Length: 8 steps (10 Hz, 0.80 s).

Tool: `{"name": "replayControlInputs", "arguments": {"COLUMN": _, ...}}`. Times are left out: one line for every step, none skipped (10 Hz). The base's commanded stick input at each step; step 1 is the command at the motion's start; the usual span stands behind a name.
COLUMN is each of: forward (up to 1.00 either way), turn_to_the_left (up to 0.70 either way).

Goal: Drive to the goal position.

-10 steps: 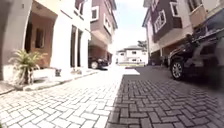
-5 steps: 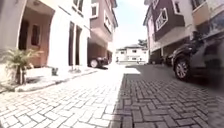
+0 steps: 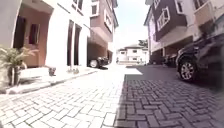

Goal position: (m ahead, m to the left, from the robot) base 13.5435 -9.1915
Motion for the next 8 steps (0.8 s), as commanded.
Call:
{"name": "replayControlInputs", "arguments": {"forward": 0.5, "turn_to_the_left": 0.0}}
{"name": "replayControlInputs", "arguments": {"forward": 0.5, "turn_to_the_left": 0.0}}
{"name": "replayControlInputs", "arguments": {"forward": 0.5, "turn_to_the_left": 0.0}}
{"name": "replayControlInputs", "arguments": {"forward": 0.5, "turn_to_the_left": 0.0}}
{"name": "replayControlInputs", "arguments": {"forward": 0.5, "turn_to_the_left": 0.0}}
{"name": "replayControlInputs", "arguments": {"forward": 0.5, "turn_to_the_left": 0.0}}
{"name": "replayControlInputs", "arguments": {"forward": 0.5, "turn_to_the_left": 0.0}}
{"name": "replayControlInputs", "arguments": {"forward": 0.5, "turn_to_the_left": 0.0}}
